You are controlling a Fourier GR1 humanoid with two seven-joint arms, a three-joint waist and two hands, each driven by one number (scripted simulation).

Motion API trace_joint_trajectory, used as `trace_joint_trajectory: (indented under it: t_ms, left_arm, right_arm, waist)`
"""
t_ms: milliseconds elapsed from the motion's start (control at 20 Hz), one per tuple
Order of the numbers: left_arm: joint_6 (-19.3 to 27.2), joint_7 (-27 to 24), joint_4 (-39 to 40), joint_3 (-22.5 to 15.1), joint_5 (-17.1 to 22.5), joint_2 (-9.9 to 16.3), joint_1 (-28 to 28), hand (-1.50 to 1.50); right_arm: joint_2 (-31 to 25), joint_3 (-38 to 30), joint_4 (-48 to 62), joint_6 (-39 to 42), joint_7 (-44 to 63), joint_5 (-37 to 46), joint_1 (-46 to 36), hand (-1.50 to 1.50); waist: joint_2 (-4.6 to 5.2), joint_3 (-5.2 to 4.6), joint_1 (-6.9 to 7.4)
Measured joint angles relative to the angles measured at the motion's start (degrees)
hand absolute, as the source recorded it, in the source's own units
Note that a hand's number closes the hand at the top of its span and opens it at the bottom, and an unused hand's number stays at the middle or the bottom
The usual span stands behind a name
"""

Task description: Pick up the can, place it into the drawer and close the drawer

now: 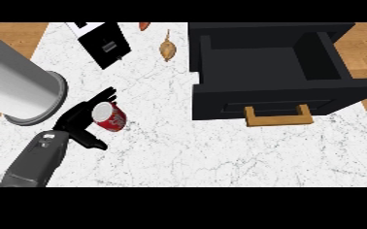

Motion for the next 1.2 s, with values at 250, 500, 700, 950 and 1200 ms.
trace_joint_trajectory:
  t_ms: [250, 500, 700, 950, 1200]
  left_arm:
    - [-2.3, 2.3, 1.3, 1.2, 1.6, -1.1, -1.9, 1.50]
    - [-5.7, 5.5, 0.9, 1.1, 2.3, -2.2, -3.4, 1.50]
    - [-7.9, 6.4, -1.2, 1.0, 3.0, -3.1, -3.6, 1.50]
    - [-4.1, 6.8, -3.7, 4.3, 7.2, -5.2, -3.3, 1.50]
    - [11.1, 2.8, -5.1, 12.4, 14.0, -8.8, -1.7, 1.50]
  right_arm:
    - [0.2, -0.4, -1.2, 0.4, 1.1, -1.4, 0.9, -1.50]
    - [1.8, -0.1, -2.3, 0.6, 1.4, -1.2, 1.8, -1.50]
    - [2.5, 0.1, -2.6, 0.4, 1.6, -1.0, 1.6, -1.50]
    - [3.1, -0.7, -4.0, 0.2, 2.5, -2.1, 3.1, -1.50]
    - [4.3, -1.4, -4.9, 0.1, 2.1, -1.7, 4.4, -1.50]
  waist:
    - [-0.11, 0.02, -0.01]
    - [-0.24, 0.06, 0.26]
    - [-0.29, 0.05, 0.55]
    - [-0.72, 0.13, 1.25]
    - [-1.27, 0.28, 2.63]
